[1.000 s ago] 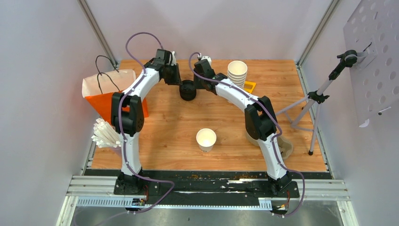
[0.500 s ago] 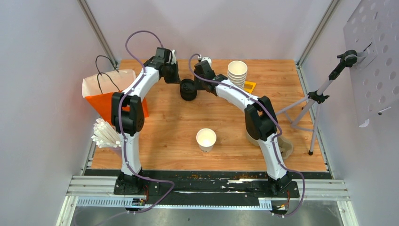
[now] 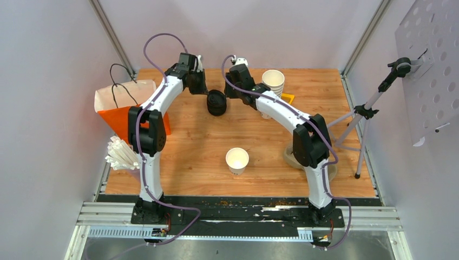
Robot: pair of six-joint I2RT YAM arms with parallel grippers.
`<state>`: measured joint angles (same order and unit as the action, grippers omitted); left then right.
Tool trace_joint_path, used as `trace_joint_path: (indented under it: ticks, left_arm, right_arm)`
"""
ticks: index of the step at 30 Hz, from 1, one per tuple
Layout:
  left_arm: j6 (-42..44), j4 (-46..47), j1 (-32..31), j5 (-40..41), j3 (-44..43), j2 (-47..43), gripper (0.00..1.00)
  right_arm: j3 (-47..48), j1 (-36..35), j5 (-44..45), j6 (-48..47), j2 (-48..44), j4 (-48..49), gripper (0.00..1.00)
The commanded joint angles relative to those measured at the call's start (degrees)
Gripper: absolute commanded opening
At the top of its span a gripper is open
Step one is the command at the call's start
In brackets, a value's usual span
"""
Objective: Pack the takeout coffee
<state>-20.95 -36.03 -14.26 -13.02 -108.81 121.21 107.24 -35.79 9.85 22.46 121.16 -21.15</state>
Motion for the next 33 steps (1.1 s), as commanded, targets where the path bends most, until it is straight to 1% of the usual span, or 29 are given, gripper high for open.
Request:
trace_joint_path:
  ticks: [1,9,14,17,19,22,24,26,28,29,30,33]
  left_arm:
    - [-0.5,-0.6,-0.2,-0.1,-2.1,-3.8,0.0]
    - [-1.1,-1.1,-0.2,0.0,-2.8,-6.6,0.0]
    - [-1.9,-1.3,-0.2,-1.1,-2.3,-8.0,0.0]
    - [-2.0,-1.8,-0.3,-1.1,-1.9,-9.3,0.0]
    - [-1.9,-2.4,-0.2,-1.0,-1.9,-10.0,0.0]
    - [-1.8,-3.9,-0.2,-1.7,-2.1,-11.3,0.0]
    - [-2.1,-5.2,-0.3,-2.3,-2.2,-12.3,0.0]
    - [-2.3,-6.6,-0.6,-2.8,-1.8,-13.7,0.0]
    - [-2.3,-7.7,-1.3,-3.3,-0.8,-15.6,0.0]
    - [-2.2,-8.4,-1.9,-3.7,-0.2,-16.4,0.0]
    - [-2.1,-9.4,-2.2,-4.0,0.2,-17.3,0.0]
    - [-2.1,-12.2,-3.5,-3.7,1.9,-20.4,0.0]
  right_arm:
    - [-3.2,0.5,-3.6,-3.5,-6.1,6.8,0.32]
    - [-14.9,0.4,-13.9,-12.6,-12.5,17.9,0.35]
    - [-17.7,0.4,-20.5,-18.0,-13.4,22.9,0.36]
    - [-21.3,0.5,-24.1,-19.8,-15.3,27.4,0.37]
    - [-23.6,0.4,-24.7,-20.6,-17.2,29.3,0.38]
    - [-25.5,0.5,-24.8,-21.8,-20.2,28.2,0.43]
    - [-27.8,0.5,-28.7,-25.5,-22.6,28.9,0.47]
    - [-32.0,0.3,-33.4,-30.3,-25.6,31.7,0.52]
    - [-35.7,-0.3,-37.6,-35.0,-28.7,34.9,0.59]
    - [-37.3,-0.9,-38.2,-37.7,-30.2,36.0,0.62]
    - [-38.3,-1.9,-38.0,-40.6,-31.7,36.1,0.64]
    - [-40.2,-5.5,-35.4,-50.5,-35.2,32.1,0.65]
